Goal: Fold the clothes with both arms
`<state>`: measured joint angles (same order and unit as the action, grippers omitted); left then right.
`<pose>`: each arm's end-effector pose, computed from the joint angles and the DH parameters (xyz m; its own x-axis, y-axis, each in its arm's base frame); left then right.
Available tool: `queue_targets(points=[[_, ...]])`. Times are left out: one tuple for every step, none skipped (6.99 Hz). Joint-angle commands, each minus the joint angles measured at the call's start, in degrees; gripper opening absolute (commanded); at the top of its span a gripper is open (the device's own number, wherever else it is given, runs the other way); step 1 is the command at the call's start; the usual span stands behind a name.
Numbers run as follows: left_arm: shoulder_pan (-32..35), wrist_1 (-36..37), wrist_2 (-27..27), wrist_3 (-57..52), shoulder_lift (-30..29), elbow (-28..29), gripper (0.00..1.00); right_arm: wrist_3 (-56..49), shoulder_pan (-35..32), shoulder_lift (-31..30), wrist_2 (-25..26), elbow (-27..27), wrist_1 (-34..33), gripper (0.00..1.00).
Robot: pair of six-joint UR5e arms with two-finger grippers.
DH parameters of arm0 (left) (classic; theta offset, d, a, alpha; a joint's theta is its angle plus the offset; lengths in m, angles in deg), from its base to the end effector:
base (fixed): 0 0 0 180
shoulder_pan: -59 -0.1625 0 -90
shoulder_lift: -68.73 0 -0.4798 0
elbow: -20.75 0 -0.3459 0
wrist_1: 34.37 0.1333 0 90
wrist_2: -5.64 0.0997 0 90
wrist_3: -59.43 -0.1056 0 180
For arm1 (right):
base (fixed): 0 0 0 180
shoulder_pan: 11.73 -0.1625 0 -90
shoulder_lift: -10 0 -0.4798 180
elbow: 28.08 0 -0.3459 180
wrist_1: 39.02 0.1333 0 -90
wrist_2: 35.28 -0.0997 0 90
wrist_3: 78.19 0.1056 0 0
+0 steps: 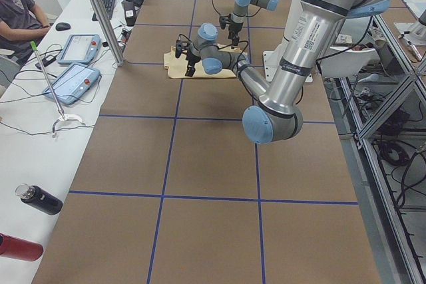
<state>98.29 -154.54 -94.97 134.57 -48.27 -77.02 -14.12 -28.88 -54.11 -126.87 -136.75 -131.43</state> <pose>0.4218 -0.4923 0.3464 0.4434 -0.0371 -0.8956 0.3928 0.9062 0.1569 -0.5356 -0.3017 0.3628 0.7582 -0.2235 0.6125 0.0607 0.9595 0.2749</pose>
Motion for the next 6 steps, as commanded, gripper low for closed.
queue_targets(points=[[-0.4, 0.0, 0.1, 0.0, 0.0, 0.0, 1.0, -1.7, 0.4, 0.2, 0.3, 2.0, 0.0, 1.0], [-0.4, 0.0, 0.1, 0.0, -0.1, 0.1, 1.0, -1.7, 0.6, 0.2, 0.2, 2.1, 0.0, 1.0], [-0.4, -0.1, 0.1, 0.0, -0.1, 0.1, 1.0, -1.7, 0.8, 0.2, 0.4, 2.4, 0.0, 1.0], [-0.4, 0.0, 0.0, 0.0, -0.2, 0.1, 1.0, -1.7, 1.0, 0.1, 0.4, 2.6, 0.0, 1.0], [-0.4, 0.0, 0.0, 0.0, -0.2, 0.1, 1.0, -1.8, 1.0, 0.1, 0.1, 2.7, 0.0, 1.0], [-0.4, 0.0, 0.0, 0.0, -0.3, 0.0, 1.0, -1.8, 1.0, 0.1, -0.2, 2.7, 0.0, 1.0]])
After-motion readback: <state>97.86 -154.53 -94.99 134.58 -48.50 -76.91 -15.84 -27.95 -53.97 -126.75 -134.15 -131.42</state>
